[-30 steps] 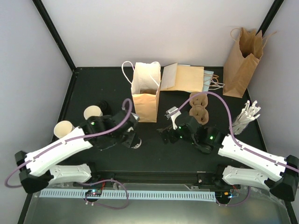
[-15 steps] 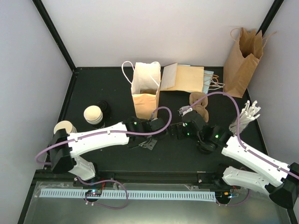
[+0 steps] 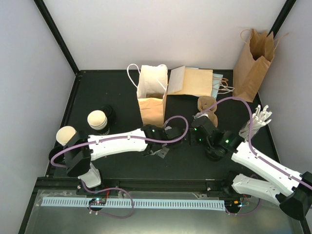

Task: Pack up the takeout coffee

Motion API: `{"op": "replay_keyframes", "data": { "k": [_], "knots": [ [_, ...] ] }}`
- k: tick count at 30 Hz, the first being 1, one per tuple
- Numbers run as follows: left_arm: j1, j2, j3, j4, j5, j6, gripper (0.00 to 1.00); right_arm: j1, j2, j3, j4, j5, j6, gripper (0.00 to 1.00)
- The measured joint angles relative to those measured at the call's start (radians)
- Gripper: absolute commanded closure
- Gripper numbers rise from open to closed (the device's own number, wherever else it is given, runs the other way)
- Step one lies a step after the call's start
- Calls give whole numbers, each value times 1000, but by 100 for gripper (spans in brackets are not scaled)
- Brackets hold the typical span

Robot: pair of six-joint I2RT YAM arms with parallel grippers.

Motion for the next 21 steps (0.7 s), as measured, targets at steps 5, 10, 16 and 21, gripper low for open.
{"op": "replay_keyframes", "data": {
  "k": [5,10,16,21],
  "knots": [
    [-3,10,10,2,0,-1,68,-5,40,30,-107,40,65,0],
    [-3,0,35,-2,0,-3,54,-5,53,64,-186,85,109,0],
    [-6,-94,62,-8,0,-3,36,-5,37,66,-242,119,130,0],
    [-9,-220,63,-6,-3,-3,24,-5,6,67,-267,121,169,0]
  ]
}}
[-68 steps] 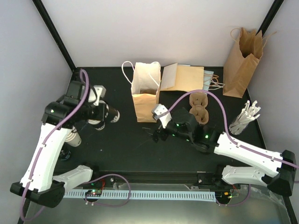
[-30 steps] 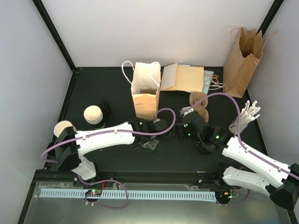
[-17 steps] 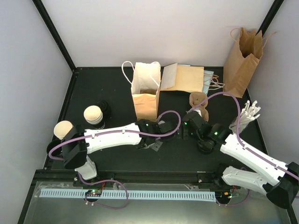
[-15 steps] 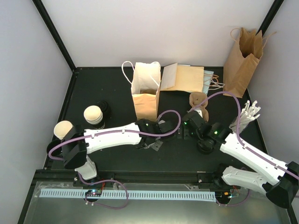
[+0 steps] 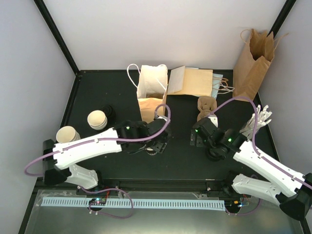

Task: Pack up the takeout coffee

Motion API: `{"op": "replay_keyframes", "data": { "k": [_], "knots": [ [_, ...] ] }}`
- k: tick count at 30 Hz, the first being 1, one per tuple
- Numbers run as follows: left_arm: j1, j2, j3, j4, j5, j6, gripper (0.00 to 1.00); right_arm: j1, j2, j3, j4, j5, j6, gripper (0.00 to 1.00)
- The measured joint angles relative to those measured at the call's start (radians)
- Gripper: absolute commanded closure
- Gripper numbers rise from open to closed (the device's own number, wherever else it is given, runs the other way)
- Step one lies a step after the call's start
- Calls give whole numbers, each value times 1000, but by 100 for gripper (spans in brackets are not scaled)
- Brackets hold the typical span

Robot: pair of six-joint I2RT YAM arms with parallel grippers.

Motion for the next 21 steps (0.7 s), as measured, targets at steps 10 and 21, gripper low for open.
{"op": "replay_keyframes", "data": {
  "k": [10,21],
  "knots": [
    [48,-285,-161,55,2,7,1,0,31,23,-58,8,18,0],
    [270,-596,-444,176,143,29,1,-147,46,14,-124,-19,85,10]
  ]
}}
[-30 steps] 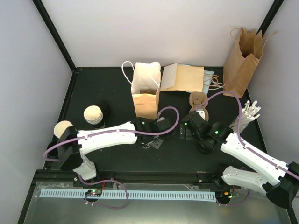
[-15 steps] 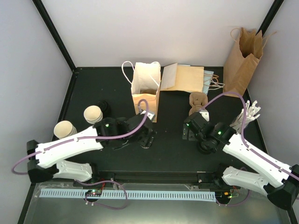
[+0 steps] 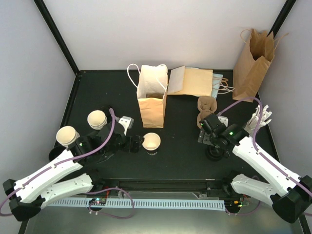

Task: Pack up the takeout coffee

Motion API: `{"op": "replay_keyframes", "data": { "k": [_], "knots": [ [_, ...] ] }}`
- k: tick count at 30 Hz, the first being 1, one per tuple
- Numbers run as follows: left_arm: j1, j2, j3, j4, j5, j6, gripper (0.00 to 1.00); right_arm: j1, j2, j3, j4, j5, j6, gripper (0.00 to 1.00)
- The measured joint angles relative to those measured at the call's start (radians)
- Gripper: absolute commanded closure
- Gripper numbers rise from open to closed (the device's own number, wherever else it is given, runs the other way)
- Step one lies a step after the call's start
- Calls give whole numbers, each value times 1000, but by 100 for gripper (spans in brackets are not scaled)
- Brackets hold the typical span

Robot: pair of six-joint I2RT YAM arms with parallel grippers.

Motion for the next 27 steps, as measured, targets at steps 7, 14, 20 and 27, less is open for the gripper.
{"op": "replay_keyframes", "data": {
  "k": [7,14,20,27],
  "knots": [
    [102,-72,-140,88,139,16,1,-190,-30,-112,31,-83,-3,19],
    [159,-74,-188,146,229,28,1,-334,-14,-230,113,-201,-39,18],
    [192,-80,-196,164,261,48,1,-363,34,-254,176,-249,-66,16],
    [217,-80,-203,173,281,64,1,-365,82,-256,206,-262,-71,24]
  ]
}}
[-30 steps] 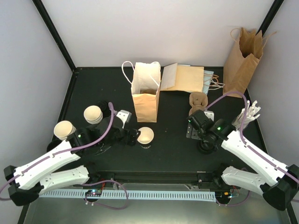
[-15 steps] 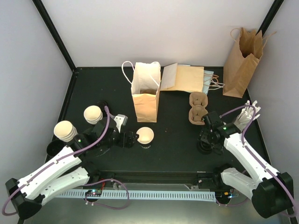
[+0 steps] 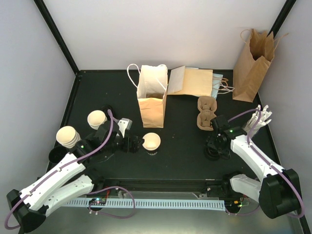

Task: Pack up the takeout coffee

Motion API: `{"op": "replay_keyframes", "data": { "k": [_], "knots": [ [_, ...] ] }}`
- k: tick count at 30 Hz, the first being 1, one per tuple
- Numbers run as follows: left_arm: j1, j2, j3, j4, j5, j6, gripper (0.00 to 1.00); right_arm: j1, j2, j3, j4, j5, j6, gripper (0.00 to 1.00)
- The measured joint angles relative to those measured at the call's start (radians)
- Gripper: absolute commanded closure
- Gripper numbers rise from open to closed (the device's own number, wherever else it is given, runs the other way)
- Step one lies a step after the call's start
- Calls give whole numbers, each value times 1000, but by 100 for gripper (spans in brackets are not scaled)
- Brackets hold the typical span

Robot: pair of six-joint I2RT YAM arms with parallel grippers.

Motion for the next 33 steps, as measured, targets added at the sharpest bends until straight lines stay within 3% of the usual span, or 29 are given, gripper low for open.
{"op": "replay_keyframes", "data": {
  "k": [33],
  "knots": [
    [24,-32,-36,19,55,13,1,7,-29,145,-134,-64,-70,31]
  ]
}}
